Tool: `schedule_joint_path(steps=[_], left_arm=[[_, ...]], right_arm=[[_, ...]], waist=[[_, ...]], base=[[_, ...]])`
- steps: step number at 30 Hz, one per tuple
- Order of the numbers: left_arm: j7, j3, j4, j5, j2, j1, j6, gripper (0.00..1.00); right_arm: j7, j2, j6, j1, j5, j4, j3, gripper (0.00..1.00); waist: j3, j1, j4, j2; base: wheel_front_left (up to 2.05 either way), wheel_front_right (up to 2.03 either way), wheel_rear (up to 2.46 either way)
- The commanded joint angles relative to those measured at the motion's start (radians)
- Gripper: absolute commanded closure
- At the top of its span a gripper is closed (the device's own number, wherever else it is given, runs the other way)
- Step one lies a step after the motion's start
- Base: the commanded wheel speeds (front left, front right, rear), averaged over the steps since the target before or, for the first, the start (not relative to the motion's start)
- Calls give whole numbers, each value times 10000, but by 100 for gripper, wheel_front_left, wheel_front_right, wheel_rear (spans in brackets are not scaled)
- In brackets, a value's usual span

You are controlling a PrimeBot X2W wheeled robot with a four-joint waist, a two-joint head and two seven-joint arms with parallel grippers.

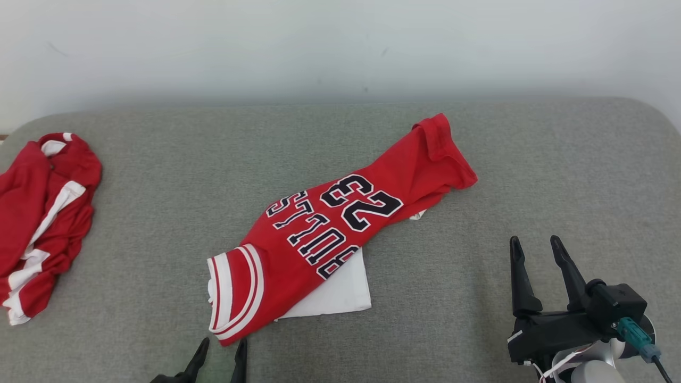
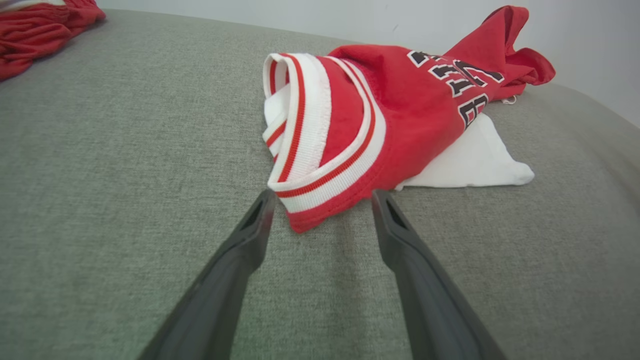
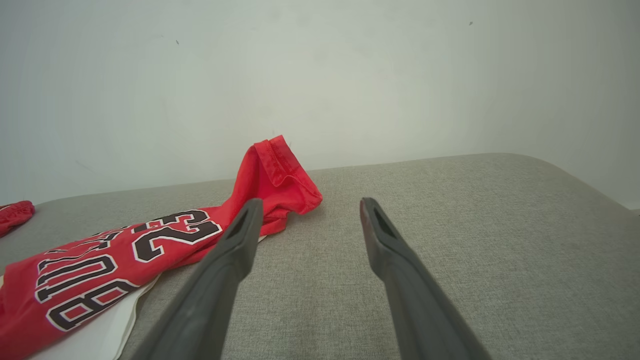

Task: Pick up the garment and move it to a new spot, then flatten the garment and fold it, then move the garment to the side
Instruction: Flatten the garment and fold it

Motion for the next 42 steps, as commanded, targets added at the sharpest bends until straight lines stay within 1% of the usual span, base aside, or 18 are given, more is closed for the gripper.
schedule_joint_path(steps=[1, 4, 8, 11, 12, 13, 20, 26, 27, 28, 34, 42], left_arm=[[-28, 61, 213, 41, 10, -156, 29, 0], [-28, 198, 500, 113, 12, -315, 63, 0], [-26, 361, 808, 130, 10, -502, -10, 0], [-28, 312, 782, 13, 13, -717, -332, 0], [-28, 258, 746, 83, 10, -733, -400, 57], [-28, 270, 632, 105, 10, -751, -401, 100], [-27, 196, 490, 183, 10, -538, -413, 100], [-27, 476, 333, 273, 12, -421, -296, 100], [-27, 495, 297, 253, 7, -380, -310, 60], [-26, 528, 290, 275, 6, -322, -338, 0], [-27, 682, 228, 504, 12, -227, -467, 0], [-26, 660, 1114, 698, 74, -325, -646, 0]], right_arm=[[40, 26, -3, 0, 3, -54, 21, 0], [29, 24, -3, -48, 19, -43, 64, 0], [37, 0, -3, -99, 59, 2, 80, 0], [41, -9, -3, -114, 48, 15, 85, 0], [40, -12, -3, -118, 43, 12, 70, 0], [38, -15, -3, -120, 35, 9, 51, 0], [14, 12, -3, -27, 26, 72, -20, 0], [-20, 70, -3, -13, 103, 194, 37, 0], [-27, 70, -3, -15, 113, 217, 47, 0], [-33, 71, -3, -16, 132, 241, 61, 0], [-58, 15, -3, -4, 229, 334, 116, 0], [-78, -27, -3, -32, 278, 409, 193, 0]], waist=[[74, 0, -141, 0], [123, 0, -273, 0], [163, 0, -386, 0], [183, 0, -436, 0], [187, 0, -435, 0], [189, 0, -430, 0], [130, 0, -290, 0], [40, 0, -145, 0], [17, 0, -137, 0], [-7, 0, -134, 0], [-121, 0, -193, 0], [-167, 0, -285, 0]], base=[[0, 0, 0], [0, 0, 0], [0, 0, 0], [0, 0, 0], [0, 0, 0], [0, 0, 0], [0, 0, 0], [0, 0, 0], [0, 0, 0], [0, 0, 0], [0, 0, 0], [0, 0, 0]])
